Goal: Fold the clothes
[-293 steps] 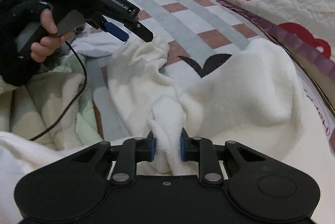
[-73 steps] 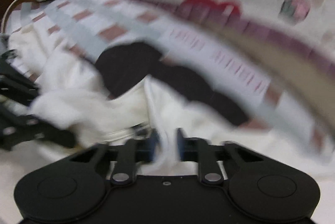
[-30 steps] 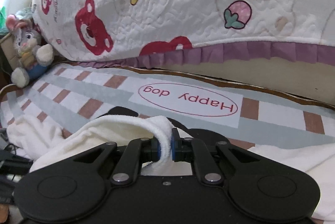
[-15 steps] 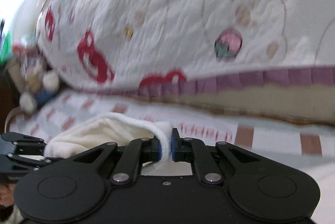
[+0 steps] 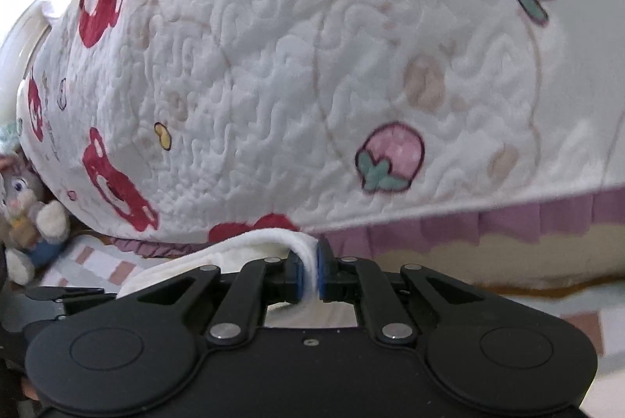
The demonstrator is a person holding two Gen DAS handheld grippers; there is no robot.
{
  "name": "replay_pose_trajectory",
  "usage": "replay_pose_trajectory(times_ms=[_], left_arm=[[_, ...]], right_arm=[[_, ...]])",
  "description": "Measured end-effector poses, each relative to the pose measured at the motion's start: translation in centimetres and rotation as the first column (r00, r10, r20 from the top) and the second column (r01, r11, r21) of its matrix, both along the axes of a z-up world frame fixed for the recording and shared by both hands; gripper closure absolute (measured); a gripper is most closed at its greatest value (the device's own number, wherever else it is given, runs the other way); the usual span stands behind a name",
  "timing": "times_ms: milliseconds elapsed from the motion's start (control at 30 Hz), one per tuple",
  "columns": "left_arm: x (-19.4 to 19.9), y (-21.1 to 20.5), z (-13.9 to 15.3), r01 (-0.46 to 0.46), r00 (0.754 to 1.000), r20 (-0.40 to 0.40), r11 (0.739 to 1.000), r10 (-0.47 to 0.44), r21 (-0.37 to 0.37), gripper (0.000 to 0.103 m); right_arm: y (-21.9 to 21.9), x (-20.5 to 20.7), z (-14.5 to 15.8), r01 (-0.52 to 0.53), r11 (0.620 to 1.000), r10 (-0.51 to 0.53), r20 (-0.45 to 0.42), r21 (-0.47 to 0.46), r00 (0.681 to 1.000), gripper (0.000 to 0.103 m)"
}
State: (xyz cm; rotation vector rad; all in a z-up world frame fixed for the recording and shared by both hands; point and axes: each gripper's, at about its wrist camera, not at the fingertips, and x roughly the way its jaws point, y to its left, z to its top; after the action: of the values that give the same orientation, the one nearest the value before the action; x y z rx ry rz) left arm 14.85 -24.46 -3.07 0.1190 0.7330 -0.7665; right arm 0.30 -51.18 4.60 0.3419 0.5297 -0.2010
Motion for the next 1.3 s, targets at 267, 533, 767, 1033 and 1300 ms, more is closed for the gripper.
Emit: replay_pose_trajectory(times_ms=[267, 533, 767, 1033, 1300], left_arm=[[1.8, 1.2, -1.9, -0.070, 0.994, -0.078, 0.997, 0.071, 0.021, 0.039], [0.6, 13.9, -2.7, -0.218, 0.960, -0.179, 0.976, 0.216, 0.008, 0.034], [-3.1, 28.9, -5.1, -0.496, 0.843, -0.161, 0.858, 0.513, 0.134, 0.034], [-4.0, 41.0, -6.1, -0.764, 0.618, -0.174, 0.638, 0.766, 0.097, 0.033], [-4.0, 48.5, -8.2, -0.863, 0.462, -0.207, 0.491, 0.862, 0.118, 0.026]], right_arm=[[-2.0, 1.4, -5.0, -0.039, 0.999, 0.042, -0.121, 0.027, 0.992, 0.062], [-3.5, -1.4, -8.9, 0.075, 0.980, -0.051, -0.134, 0.183, 0.990, 0.057], [-0.5, -0.6, -6.9, -0.024, 0.987, 0.039, -0.096, 0.158, 0.995, 0.081], [11.8, 2.4, -8.1, -0.357, 0.934, 0.349, -0.222, 0.006, 0.910, 0.098], [18.3, 2.9, -10.3, -0.439, 0.898, 0.409, -0.303, -0.037, 0.861, 0.072]])
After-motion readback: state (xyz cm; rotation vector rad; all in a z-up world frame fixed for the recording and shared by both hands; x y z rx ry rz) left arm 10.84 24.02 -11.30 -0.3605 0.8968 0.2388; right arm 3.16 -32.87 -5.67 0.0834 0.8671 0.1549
